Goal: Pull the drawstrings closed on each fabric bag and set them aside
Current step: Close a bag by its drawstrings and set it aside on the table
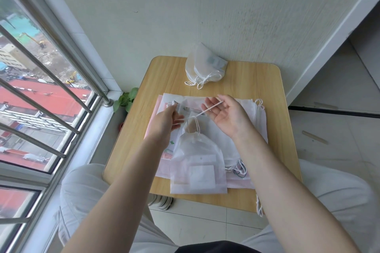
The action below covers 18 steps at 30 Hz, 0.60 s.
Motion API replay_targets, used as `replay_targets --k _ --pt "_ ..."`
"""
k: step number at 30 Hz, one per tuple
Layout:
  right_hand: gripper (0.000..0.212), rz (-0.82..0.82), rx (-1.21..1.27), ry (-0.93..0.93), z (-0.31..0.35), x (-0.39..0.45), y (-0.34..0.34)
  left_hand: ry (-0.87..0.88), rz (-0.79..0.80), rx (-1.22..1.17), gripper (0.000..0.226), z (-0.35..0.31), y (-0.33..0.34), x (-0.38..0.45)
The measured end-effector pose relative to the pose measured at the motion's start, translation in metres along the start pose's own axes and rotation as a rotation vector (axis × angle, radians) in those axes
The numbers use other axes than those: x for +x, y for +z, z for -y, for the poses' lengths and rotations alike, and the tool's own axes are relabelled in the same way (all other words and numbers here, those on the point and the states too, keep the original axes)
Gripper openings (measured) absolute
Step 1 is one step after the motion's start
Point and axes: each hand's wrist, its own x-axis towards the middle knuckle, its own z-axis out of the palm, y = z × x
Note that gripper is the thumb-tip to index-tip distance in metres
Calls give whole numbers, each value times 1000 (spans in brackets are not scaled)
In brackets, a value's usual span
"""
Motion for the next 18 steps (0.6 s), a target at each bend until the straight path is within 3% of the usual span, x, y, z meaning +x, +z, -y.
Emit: replay_targets --k 3,5,7,12,16,18 --pt "35 -67 -75 63 -4 4 -10 -80 104 -445 49 10 -6 -5" --pt "34 -111 -337 44 -8 6 -17 -108 149 -704 47 13 -8 -8" --pt "28 -154 -638 -55 -10 7 -21 -117 127 -757 44 16 -8 -8" --pt "9 -78 -1412 -223 -9 0 -12 -97 9 -367 45 11 -7 -5" --pt "36 86 -2001 -242 -12 -1 -4 89 -31 213 48 4 0 -14" --pt "46 106 -2158 -206 -15 -1 -2 183 -37 440 45 1 5 -22"
